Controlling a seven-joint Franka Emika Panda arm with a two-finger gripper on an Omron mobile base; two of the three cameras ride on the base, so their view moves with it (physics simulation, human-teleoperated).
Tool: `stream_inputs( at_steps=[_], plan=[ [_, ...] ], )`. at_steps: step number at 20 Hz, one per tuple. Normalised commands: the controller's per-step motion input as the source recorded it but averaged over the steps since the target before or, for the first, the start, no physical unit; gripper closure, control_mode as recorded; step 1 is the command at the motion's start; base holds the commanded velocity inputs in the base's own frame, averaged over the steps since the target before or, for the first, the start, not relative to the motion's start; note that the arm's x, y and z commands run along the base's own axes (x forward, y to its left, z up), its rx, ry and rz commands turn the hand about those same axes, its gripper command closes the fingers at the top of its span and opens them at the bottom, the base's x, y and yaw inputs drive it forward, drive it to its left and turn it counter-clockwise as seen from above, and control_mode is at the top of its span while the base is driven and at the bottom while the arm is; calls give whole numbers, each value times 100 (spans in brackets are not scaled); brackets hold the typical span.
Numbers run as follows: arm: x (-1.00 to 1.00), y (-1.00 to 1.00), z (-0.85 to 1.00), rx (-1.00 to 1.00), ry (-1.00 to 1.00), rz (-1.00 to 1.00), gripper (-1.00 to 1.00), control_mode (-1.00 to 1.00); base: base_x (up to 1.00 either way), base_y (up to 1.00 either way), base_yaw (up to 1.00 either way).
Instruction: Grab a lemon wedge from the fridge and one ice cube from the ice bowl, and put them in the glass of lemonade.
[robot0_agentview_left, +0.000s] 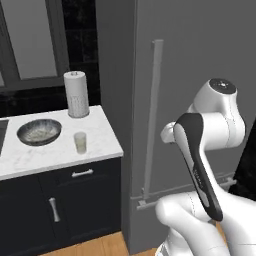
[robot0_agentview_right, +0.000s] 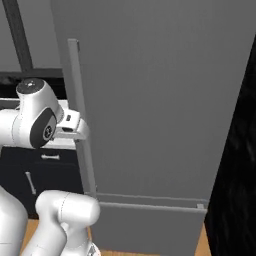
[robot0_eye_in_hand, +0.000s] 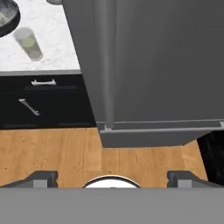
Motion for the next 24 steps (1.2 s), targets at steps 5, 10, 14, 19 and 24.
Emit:
stream_inputs(
  at_steps=[5,10,14,19,24],
  plan=[
    [0,0,0,0,0,0,-100,100,-72,0,-33],
    [0,0,0,0,0,0,-100,100,-53,16,-8],
    [0,0,0,0,0,0,-100,100,-20,25,5],
    [0,0,0,0,0,0,-100,100,-3,37,19],
    [0,0,0,0,0,0,-100,100,-16,3,16]
  ],
)
